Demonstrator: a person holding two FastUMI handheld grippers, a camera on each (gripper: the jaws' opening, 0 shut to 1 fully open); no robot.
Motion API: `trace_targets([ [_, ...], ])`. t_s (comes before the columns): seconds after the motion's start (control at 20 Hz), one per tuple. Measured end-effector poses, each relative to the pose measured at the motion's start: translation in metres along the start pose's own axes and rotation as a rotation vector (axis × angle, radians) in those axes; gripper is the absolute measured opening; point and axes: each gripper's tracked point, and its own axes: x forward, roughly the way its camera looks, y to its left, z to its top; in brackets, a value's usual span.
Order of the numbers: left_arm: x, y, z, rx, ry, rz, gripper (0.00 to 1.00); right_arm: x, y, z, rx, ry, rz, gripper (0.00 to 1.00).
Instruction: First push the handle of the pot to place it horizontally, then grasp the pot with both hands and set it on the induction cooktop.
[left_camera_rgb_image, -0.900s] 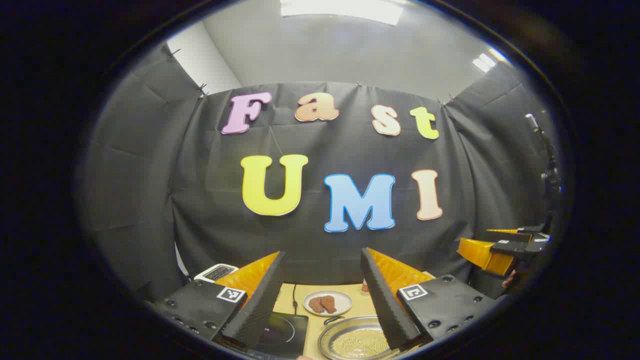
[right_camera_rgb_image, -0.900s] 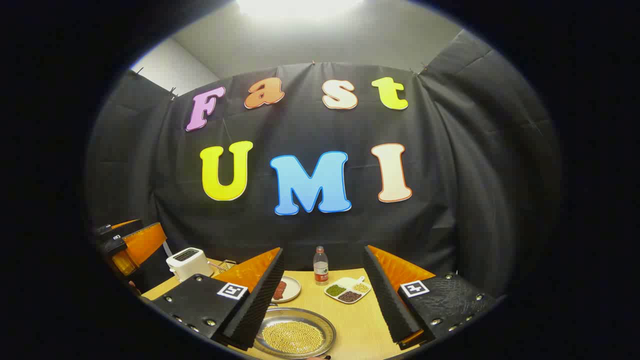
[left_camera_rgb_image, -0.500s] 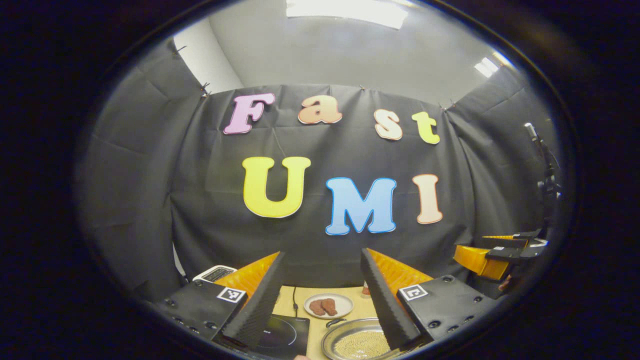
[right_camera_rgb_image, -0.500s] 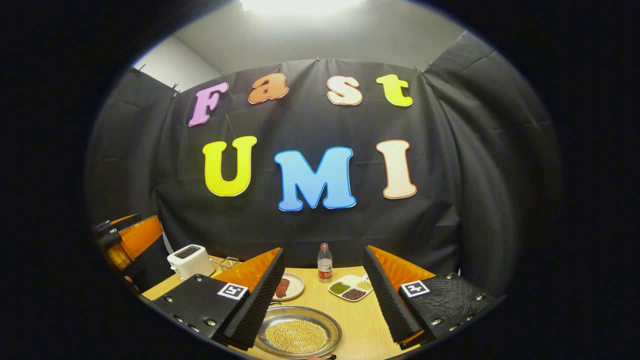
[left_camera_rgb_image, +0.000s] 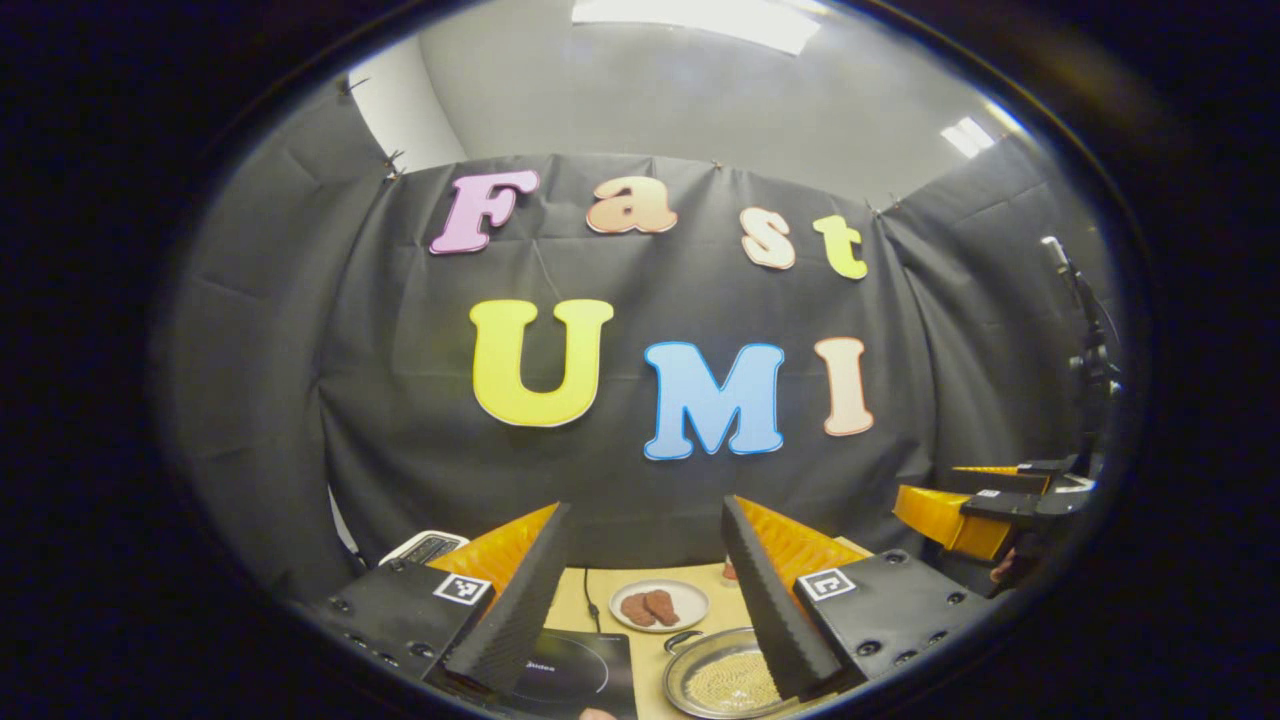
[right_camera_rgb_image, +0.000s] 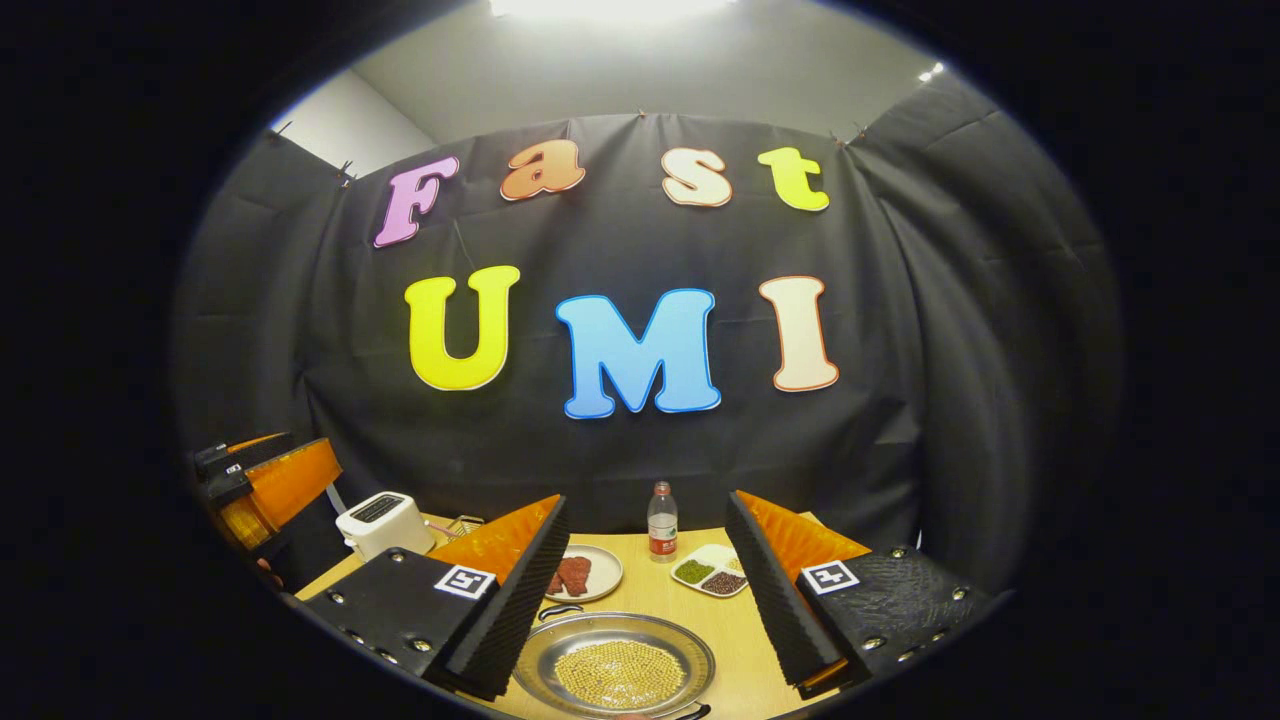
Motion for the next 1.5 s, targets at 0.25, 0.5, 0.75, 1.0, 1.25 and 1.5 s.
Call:
trace_targets([
  [0.25,0.007,-0.016,-0.012,0.006,0.023,-0.032,0.96,0.008,0.003,-0.016,0.002,0.033,0.044,0.96],
  [0.5,0.01,-0.017,-0.024,-0.005,0.039,-0.03,0.93,0.01,0.008,-0.06,-0.041,0.118,0.112,0.96],
  [0.75,0.01,-0.009,-0.035,-0.017,0.066,-0.021,0.93,0.001,0.008,-0.136,-0.058,0.301,0.176,0.94],
  [1.0,0.006,-0.009,-0.049,-0.014,0.096,-0.011,0.93,-0.008,0.003,-0.196,-0.068,0.457,0.175,0.4],
  [1.25,0.002,-0.01,-0.058,-0.01,0.115,-0.005,0.93,-0.036,-0.002,-0.263,-0.065,0.716,0.202,0.07],
  [1.5,-0.005,-0.005,-0.062,-0.012,0.129,0.014,0.93,-0.066,-0.001,-0.315,-0.044,0.921,0.242,0.08],
])
